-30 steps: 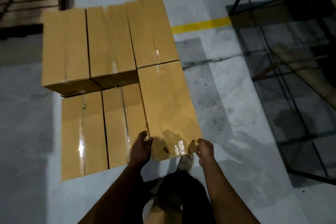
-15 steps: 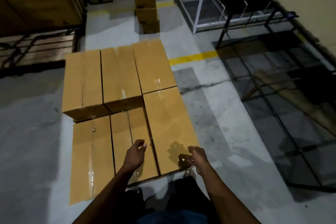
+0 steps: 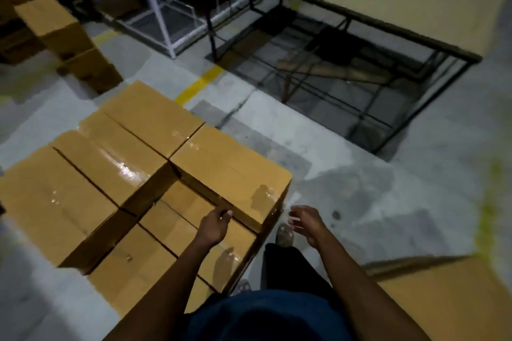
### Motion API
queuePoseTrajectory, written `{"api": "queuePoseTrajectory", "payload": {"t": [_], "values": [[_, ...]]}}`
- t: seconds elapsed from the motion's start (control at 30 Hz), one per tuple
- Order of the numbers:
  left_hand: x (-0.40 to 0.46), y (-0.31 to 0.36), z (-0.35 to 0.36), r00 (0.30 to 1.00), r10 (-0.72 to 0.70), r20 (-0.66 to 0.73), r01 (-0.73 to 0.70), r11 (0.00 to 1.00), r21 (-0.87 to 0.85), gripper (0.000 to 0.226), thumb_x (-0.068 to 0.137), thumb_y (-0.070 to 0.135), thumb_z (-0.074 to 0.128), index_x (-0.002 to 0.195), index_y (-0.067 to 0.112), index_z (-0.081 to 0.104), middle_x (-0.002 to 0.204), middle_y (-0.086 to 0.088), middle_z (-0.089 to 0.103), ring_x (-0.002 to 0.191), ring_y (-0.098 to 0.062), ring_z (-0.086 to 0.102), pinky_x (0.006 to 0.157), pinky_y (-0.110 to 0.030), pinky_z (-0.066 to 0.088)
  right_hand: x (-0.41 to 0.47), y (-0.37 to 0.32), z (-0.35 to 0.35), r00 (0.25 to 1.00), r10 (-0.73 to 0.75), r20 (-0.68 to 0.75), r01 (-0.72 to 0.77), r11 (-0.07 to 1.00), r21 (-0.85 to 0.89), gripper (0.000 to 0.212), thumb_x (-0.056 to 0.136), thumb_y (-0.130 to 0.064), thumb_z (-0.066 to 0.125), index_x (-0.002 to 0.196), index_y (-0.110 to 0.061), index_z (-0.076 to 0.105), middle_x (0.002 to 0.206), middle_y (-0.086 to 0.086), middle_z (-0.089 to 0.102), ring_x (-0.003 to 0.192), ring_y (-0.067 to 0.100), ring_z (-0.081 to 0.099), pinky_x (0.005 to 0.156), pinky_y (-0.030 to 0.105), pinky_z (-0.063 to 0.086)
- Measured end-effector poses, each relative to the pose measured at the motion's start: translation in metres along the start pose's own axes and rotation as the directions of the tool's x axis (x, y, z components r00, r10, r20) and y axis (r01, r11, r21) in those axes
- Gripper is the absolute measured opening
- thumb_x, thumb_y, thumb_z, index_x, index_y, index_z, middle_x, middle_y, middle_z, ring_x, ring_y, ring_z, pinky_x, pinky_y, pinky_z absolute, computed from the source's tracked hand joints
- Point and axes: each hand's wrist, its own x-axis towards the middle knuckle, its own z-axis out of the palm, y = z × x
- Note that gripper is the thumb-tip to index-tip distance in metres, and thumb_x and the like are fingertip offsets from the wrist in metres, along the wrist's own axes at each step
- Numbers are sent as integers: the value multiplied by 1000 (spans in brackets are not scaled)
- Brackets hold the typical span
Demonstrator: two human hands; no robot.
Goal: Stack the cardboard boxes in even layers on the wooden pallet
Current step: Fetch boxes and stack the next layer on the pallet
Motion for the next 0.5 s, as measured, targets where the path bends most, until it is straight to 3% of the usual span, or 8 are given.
{"api": "queuePoseTrajectory", "payload": {"t": [0.1,0.2,0.33,0.4,0.5], "values": [[-14,4,11,993,64,98,-72,995,74,41,109,43,48,132,13,65,119,-14,70,111,-34,64,80,-33,43,-44,41,-22,998,31,-46,-26,994,105,13,93,-15,61,99,-7,70,85,13,67,67,26,63,65,34,51],[-26,13,32,982,97,161,-115,987,109,38,108,40,51,130,13,67,115,-15,72,110,-35,66,87,-37,49,-75,82,-46,996,40,-80,-24,981,192,8,94,-7,54,89,-11,59,75,12,52,52,20,47,51,26,37],[-47,28,69,944,159,290,-208,967,146,30,109,36,51,124,17,69,114,-9,72,110,-30,65,89,-36,49,-102,149,-73,990,45,-133,-4,957,291,5,84,-9,58,85,-14,59,79,12,46,55,19,44,52,28,33],[-60,36,83,922,188,340,-253,955,158,28,108,37,51,123,20,68,118,-6,71,113,-27,64,91,-35,50,-114,175,-79,988,77,-137,-25,938,347,11,88,-8,56,83,-17,58,76,9,44,55,18,43,51,26,35],[-85,43,107,888,200,415,-300,934,192,31,108,37,52,129,19,67,123,-5,67,116,-25,61,95,-35,49,-139,223,-92,983,119,-139,-36,870,492,21,96,-5,46,80,-19,42,70,3,26,49,15,23,42,26,18]]}}
